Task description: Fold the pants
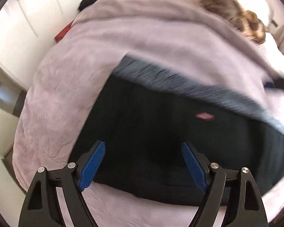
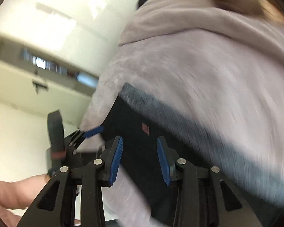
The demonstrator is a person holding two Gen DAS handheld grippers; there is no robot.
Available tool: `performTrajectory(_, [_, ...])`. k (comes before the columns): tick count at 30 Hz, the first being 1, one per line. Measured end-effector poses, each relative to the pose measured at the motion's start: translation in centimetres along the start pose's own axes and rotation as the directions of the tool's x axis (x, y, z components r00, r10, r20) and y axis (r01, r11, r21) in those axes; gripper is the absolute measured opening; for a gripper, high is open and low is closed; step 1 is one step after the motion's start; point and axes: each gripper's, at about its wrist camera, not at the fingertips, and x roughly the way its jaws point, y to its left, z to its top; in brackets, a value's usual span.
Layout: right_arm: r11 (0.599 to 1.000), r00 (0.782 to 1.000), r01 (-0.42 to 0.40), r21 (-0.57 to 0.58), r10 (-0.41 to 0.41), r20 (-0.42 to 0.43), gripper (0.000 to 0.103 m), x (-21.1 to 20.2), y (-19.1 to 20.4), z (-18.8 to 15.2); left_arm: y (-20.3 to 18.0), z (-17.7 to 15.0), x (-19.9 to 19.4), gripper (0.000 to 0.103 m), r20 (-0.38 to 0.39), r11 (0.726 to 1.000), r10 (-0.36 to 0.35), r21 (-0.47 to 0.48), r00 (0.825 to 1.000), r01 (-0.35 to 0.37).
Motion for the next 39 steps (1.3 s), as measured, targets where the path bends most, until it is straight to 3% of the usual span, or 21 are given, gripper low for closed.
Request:
performTrajectory(3, [0.994,0.993,0.007,-0.108,-0.02,-0.116,0.041,7.2,1.7,4.9,0.8,-0.9,1.5,0.084,0.011,1.0,-0.011,-0.011,1.0,0.011])
performTrajectory(5, [0.984,0.987,0.057,-0.167,-0.08,-0.141,0.041,10.1,2.5,6.6,0.9,-1.3,1.4,0.084,0.04,1.0,-0.025,0.003,0.999,0.025])
performTrajectory(8, [0.982,0.975,0.047,-0.184,-0.085,-0.207,0.041,13.7,2.6,8.2,1.2,-2.1,1.3,0.084,0.07,0.999,-0.038,0.008,0.997,0.038])
performTrajectory(10, [0.976,0.961,0.057,-0.211,-0.111,-0.252,0.04,15.0,2.8,8.3,2.0,-2.7,1.0,0.084,0.086,0.999,-0.046,0.004,0.995,0.046])
performTrajectory(12, [0.974,0.954,0.031,-0.225,-0.096,-0.284,0.006,15.3,3.1,7.8,2.4,-3.1,0.7,0.084,0.095,0.999,-0.049,0.0,0.994,0.05])
performTrajectory(17, [0.95,0.961,-0.008,-0.313,-0.08,-0.266,0.005,15.1,5.8,9.0,3.0,-3.7,0.7,0.084,0.102,0.998,-0.053,-0.011,0.993,0.055])
performTrajectory(21, [0.951,0.932,0.121,-0.285,-0.207,-0.297,0.006,19.2,3.5,8.3,2.2,-3.4,1.2,0.084,0.099,0.999,-0.024,0.038,0.995,0.02])
performTrajectory(22, [0.964,0.944,0.127,-0.235,-0.19,-0.27,0.006,18.9,3.0,8.1,2.0,-3.1,1.0,0.084,0.089,0.999,-0.013,0.044,0.996,0.009])
performTrajectory(24, [0.986,0.968,0.108,-0.126,-0.134,-0.212,0.023,16.7,2.4,8.1,1.9,-2.2,0.2,0.084,0.084,0.999,-0.024,0.036,0.996,0.021])
performTrajectory(25, [0.99,0.976,0.121,-0.079,-0.133,-0.175,0.026,14.9,2.0,7.9,1.8,-1.5,-0.2,0.084,0.092,0.999,-0.038,0.034,0.995,0.035])
performTrajectory(29, [0.984,0.982,0.175,0.03,-0.173,-0.078,0.026,7.3,0.8,4.5,-0.4,2.2,-1.0,0.084,0.145,0.997,-0.044,0.075,0.988,0.034])
performTrajectory(33, [0.972,0.983,0.168,0.166,-0.153,-0.098,0.026,4.5,-2.2,-0.3,-1.5,6.4,2.4,0.084,0.116,0.998,-0.018,0.055,0.993,0.012])
performTrajectory(35, [0.946,0.967,0.248,0.208,-0.229,-0.114,0.022,5.6,-3.9,-2.4,-1.5,7.2,4.4,0.084,0.083,0.999,0.022,0.032,0.996,-0.025])
performTrajectory(37, [0.932,0.962,0.272,0.24,-0.268,-0.052,0.019,5.5,-5.7,-3.0,-1.5,7.5,5.5,0.085,0.083,0.998,0.052,0.037,0.995,-0.055])
performTrajectory(38, [0.921,0.958,0.284,0.266,-0.287,-0.028,0.008,5.2,-6.2,-3.0,-1.5,7.6,5.7,0.086,0.079,0.998,0.049,0.033,0.996,-0.052])
performTrajectory(39, [0.909,0.951,0.298,0.291,-0.31,-0.006,0.006,4.8,-6.6,-3.0,-1.3,7.7,5.6,0.086,0.074,0.999,0.042,0.02,0.996,-0.044])
